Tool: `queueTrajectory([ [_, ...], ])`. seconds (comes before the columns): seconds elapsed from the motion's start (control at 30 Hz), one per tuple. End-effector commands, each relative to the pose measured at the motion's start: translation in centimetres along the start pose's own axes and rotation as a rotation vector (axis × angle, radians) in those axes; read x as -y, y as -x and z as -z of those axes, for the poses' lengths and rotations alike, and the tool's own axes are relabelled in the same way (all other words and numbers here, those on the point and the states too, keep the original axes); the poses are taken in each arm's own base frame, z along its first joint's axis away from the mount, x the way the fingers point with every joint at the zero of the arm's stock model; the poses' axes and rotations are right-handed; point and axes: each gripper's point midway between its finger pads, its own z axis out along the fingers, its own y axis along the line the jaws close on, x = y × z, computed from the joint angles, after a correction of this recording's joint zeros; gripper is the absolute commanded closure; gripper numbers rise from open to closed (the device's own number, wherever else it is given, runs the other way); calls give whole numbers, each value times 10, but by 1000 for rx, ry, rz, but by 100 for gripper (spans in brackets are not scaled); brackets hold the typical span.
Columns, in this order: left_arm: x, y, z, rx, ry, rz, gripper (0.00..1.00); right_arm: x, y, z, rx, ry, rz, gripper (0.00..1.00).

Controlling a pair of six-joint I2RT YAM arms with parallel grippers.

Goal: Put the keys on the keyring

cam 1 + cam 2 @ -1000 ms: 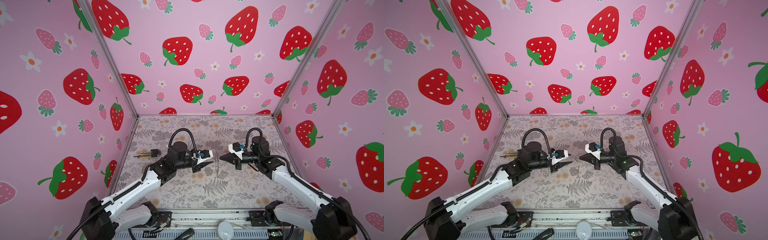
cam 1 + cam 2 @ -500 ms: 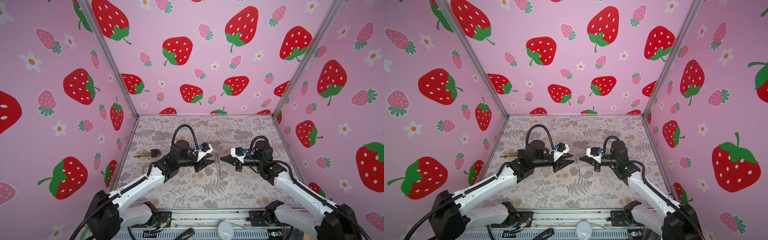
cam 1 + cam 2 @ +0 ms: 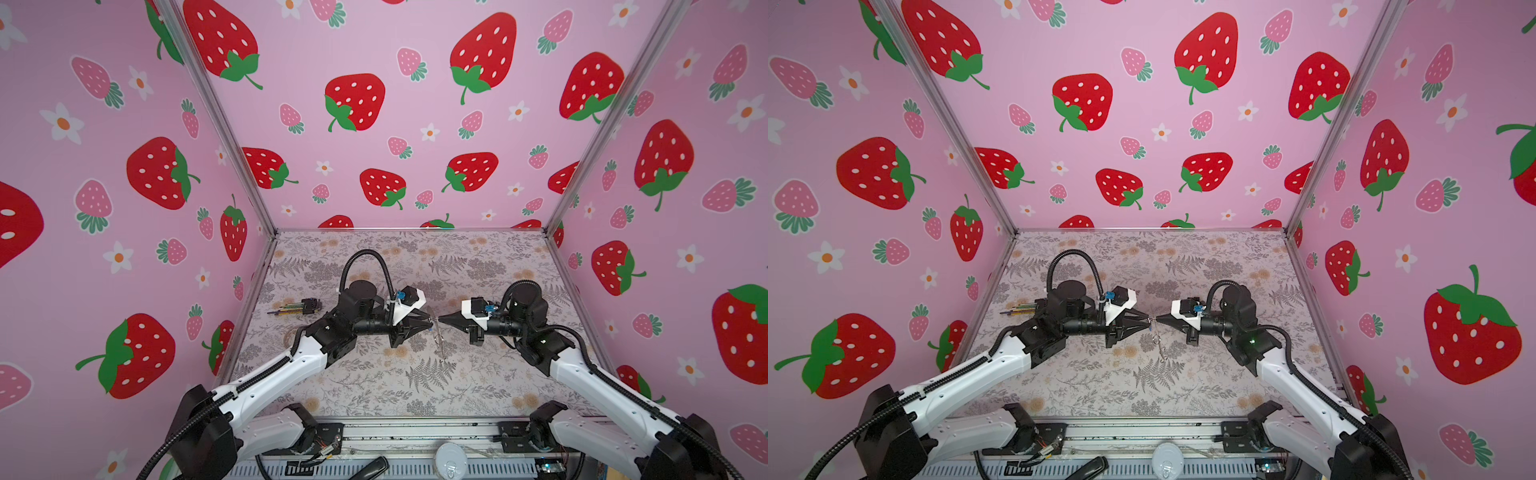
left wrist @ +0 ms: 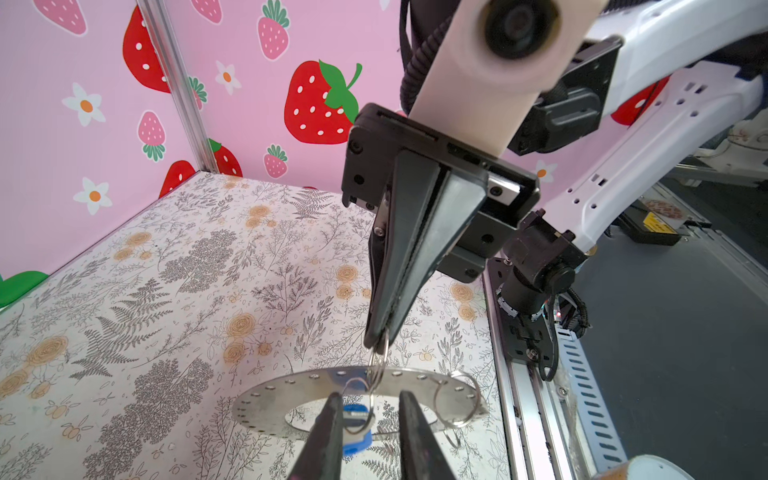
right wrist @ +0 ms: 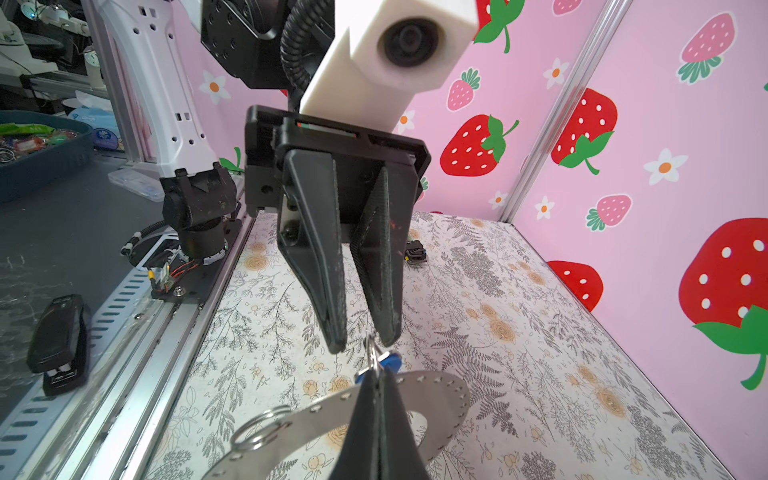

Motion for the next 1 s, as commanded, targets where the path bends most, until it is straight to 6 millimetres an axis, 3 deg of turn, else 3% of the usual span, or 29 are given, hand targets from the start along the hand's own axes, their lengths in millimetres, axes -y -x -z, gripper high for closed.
queueTrajectory([
  [0.0,6,16,-2,28,-27,-39,77,-2,12,2,38,-4,33,100],
  [0.33,5,19,-2,28,10,-74,80,-5,7,0,29,2,13,100],
  [0.63,-4,23,2,39,83,-82,74,-5,7,0,32,-10,20,100],
  [0.97,4,19,-6,18,41,-113,90,-4,10,-2,45,-14,27,100],
])
